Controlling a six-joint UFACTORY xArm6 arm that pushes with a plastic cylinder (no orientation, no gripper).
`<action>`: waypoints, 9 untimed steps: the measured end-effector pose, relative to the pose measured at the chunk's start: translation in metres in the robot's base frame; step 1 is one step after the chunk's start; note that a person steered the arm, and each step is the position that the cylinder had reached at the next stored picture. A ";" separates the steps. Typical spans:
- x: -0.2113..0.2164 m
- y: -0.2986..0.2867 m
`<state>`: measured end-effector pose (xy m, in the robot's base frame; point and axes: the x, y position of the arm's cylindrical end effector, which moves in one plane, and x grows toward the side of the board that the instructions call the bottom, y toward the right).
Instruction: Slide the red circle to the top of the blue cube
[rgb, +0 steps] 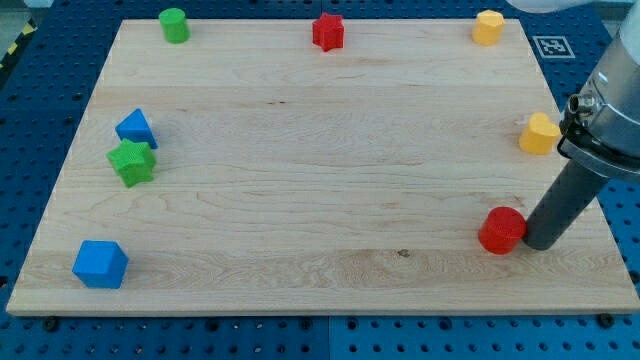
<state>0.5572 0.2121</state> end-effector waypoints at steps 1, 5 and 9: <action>-0.006 -0.010; -0.008 -0.162; 0.000 -0.294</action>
<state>0.5572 -0.0821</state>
